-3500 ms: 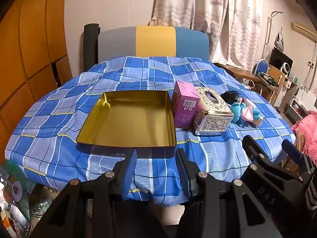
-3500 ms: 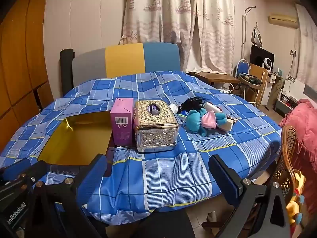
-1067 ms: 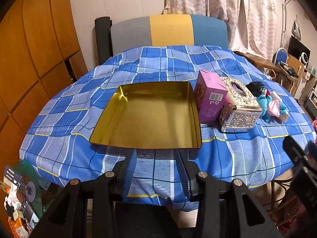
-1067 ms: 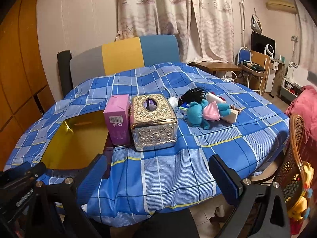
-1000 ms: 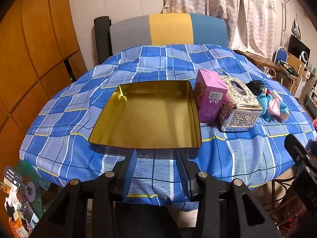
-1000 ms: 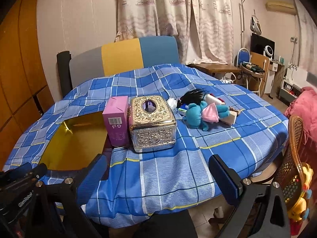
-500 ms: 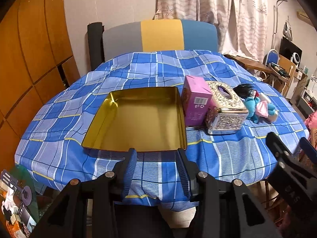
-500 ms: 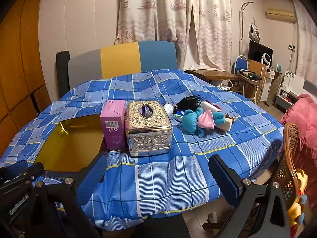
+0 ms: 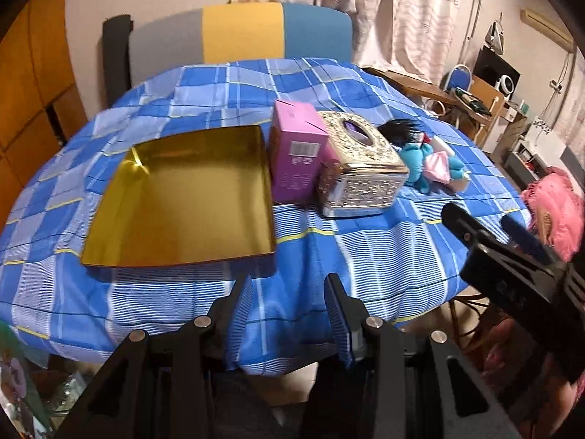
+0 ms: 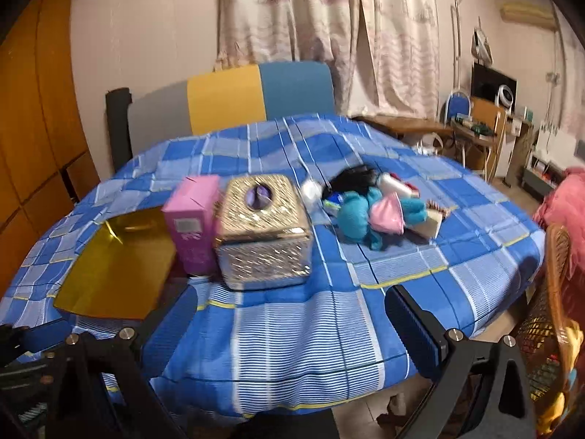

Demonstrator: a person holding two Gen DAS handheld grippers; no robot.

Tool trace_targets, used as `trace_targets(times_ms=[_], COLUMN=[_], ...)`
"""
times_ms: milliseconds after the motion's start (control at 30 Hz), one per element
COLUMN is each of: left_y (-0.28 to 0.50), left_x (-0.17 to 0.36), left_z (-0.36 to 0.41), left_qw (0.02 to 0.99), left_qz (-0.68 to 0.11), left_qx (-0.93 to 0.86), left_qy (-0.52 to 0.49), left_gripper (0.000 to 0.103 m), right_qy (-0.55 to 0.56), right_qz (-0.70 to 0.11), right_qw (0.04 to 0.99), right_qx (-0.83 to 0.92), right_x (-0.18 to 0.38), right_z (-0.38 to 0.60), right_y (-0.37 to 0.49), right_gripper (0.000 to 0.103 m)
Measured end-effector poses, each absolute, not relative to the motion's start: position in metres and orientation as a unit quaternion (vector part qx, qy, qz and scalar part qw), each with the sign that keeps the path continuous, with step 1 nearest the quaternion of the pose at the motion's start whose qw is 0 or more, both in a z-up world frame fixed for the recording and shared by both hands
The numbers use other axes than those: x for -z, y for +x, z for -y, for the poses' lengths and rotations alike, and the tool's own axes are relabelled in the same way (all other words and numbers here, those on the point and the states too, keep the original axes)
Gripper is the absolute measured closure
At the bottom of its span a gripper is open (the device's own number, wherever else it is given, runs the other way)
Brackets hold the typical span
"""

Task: Organize soft objects
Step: 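Move both grippers toward the pile of soft items beside the tissue box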

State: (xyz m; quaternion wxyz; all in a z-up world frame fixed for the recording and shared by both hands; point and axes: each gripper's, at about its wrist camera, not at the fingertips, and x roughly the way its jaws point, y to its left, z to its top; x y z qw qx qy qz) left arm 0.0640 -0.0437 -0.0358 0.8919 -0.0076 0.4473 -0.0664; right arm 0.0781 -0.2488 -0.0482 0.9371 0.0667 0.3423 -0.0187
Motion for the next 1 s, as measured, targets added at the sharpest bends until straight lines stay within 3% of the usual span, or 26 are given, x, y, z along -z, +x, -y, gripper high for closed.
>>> trace_targets(times_ms=[267, 433, 733, 1000], left_y=[0.104, 0.120, 0.137, 0.142], left_x=[0.048, 0.047, 0.074, 0.065], left_z=[0.066, 0.086, 0.118, 0.130], left_qw=[0.866, 0.869, 0.829, 0.836], left_qz=[-0.484, -0.462, -0.531, -0.509], left_qx=[0.119, 0.170, 0.173, 0.200], left_qy=[-0.032, -0.050, -0.036, -0.054], left_gripper=[0.062, 0.062, 0.062, 0.062], right_qy=[0.078, 0.080, 0.021, 0.023], right_qz=[-0.363, -0.377, -0.342, -0.353], right_qw=[0.927, 0.920, 0.933, 0.927], right_qx=[0.048, 0.073, 0.113, 0.128], right_x=[0.085, 0.103, 0.099, 0.103], right_z=[0.314, 0.358, 0.411, 0.442], right_y=[0.116, 0.154, 0.215, 0.279], right_gripper=[0.000, 0.000, 0.000, 0.000])
